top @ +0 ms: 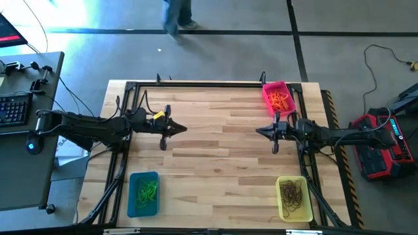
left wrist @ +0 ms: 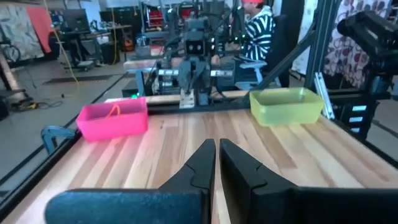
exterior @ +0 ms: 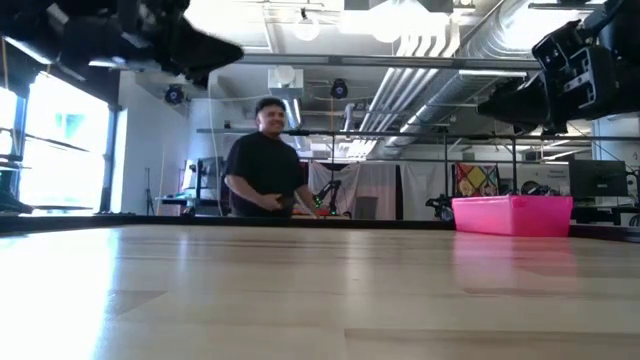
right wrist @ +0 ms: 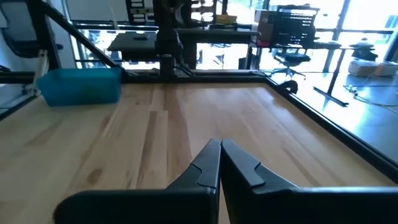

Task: Sort rubber bands into baskets
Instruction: Return to Home Position

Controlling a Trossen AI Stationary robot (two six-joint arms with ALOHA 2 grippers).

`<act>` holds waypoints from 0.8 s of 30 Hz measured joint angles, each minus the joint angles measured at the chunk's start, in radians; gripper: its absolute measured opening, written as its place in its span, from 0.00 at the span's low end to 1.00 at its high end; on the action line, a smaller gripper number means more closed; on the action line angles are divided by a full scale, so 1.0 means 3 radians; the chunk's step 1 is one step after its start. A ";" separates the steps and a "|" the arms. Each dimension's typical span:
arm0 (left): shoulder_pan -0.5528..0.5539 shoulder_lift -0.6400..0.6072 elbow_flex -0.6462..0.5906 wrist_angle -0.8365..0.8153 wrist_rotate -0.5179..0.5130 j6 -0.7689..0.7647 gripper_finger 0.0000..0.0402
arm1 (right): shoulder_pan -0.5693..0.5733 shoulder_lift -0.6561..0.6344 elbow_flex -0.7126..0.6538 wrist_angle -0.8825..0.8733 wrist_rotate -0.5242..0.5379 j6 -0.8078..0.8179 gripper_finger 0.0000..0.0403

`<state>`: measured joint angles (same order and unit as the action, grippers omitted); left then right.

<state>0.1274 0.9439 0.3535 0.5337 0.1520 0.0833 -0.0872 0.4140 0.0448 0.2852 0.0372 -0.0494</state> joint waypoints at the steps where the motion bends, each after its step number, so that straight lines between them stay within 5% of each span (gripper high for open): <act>1: 0.0018 -0.0039 -0.0060 0.0003 0.0000 -0.0003 0.03 | 0.0000 -0.0051 -0.0009 -0.0040 0.0021 0.0001 0.00; 24: 0.0531 -0.1747 -0.1143 -0.0077 -0.0025 -0.0018 0.03 | -0.0663 -0.1154 -0.0116 -0.0899 -0.0078 0.0238 0.00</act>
<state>0.2867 0.4199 0.0105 0.5107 0.1444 0.0778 -0.2861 0.0679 0.0101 0.0154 0.0137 0.0219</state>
